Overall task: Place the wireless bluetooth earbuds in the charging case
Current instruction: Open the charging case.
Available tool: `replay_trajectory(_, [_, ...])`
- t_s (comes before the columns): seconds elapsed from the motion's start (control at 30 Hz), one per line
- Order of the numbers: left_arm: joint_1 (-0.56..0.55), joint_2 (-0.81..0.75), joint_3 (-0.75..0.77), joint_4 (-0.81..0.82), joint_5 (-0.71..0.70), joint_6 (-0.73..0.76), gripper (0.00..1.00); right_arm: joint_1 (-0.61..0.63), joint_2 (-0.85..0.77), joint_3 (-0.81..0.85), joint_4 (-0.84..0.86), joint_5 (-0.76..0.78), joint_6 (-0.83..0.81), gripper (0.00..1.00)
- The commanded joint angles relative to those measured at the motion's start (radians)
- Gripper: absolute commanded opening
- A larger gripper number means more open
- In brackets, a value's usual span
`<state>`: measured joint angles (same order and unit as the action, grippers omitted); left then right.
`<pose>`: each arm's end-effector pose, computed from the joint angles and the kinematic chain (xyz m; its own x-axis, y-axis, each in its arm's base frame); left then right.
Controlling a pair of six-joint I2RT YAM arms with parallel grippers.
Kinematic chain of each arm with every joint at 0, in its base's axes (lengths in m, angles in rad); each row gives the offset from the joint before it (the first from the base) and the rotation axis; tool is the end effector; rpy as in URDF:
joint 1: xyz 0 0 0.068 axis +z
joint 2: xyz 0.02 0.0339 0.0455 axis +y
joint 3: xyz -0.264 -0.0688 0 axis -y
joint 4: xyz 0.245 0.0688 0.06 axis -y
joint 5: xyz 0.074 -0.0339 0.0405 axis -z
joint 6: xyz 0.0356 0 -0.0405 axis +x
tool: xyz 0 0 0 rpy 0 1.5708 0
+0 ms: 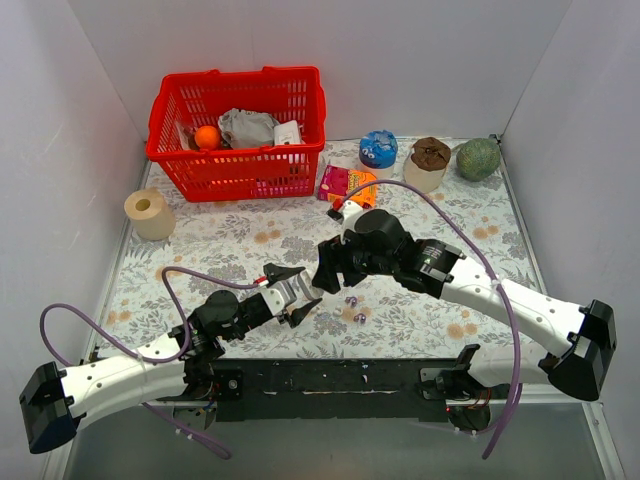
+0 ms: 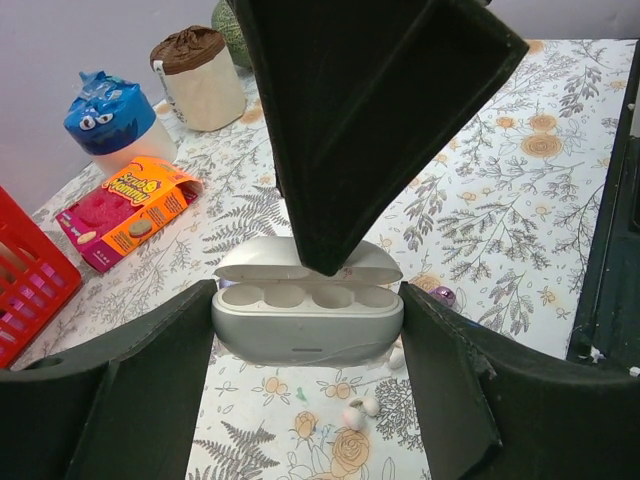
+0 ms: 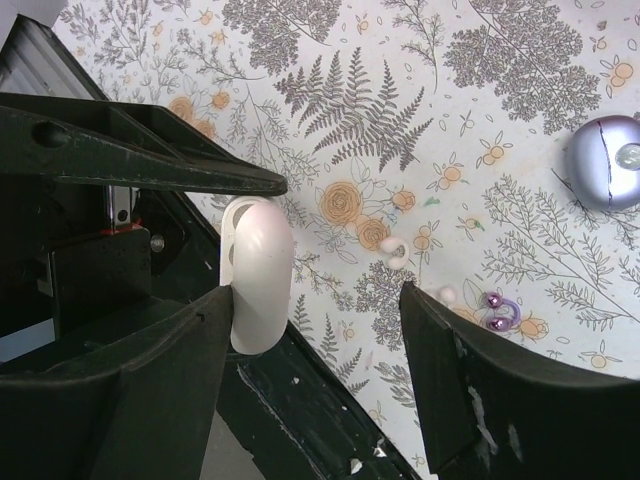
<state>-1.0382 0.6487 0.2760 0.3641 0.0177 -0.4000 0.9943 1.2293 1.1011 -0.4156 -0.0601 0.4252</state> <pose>0.0854 -0.1461 0.2387 -0.3430 -0.1849 -0.9210 0.7999 0.4565 -0.3895 0.1486 0.2325 0.3338 -0.6137 -0.1885 -0.7667 -0.6715 0.6353 0.3813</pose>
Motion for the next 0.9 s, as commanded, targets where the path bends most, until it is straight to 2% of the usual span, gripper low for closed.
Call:
replay_trajectory(0.0, [-0.006, -0.023, 0.017, 0.01, -0.005, 0.007, 0.0, -0.005, -0.034, -0.014, 0.009, 0.086, 0.018, 0.74])
replay_trajectory(0.23, [-0.006, -0.04, 0.014, 0.003, -0.034, 0.004, 0.0, -0.011, -0.063, 0.0, 0.006, 0.112, 0.021, 0.73])
replay_trajectory(0.47, [-0.008, -0.041, 0.014, -0.002, -0.041, 0.0, 0.0, -0.01, -0.088, -0.004, 0.109, -0.016, 0.012, 0.75])
replay_trajectory(0.67, [-0.006, -0.032, 0.019, 0.012, -0.041, -0.005, 0.0, -0.011, -0.042, -0.009, 0.144, -0.079, 0.018, 0.65])
replay_trajectory(0.87, [-0.006, -0.027, 0.023, 0.013, -0.038, -0.005, 0.0, -0.011, -0.004, -0.001, 0.14, -0.073, 0.02, 0.54])
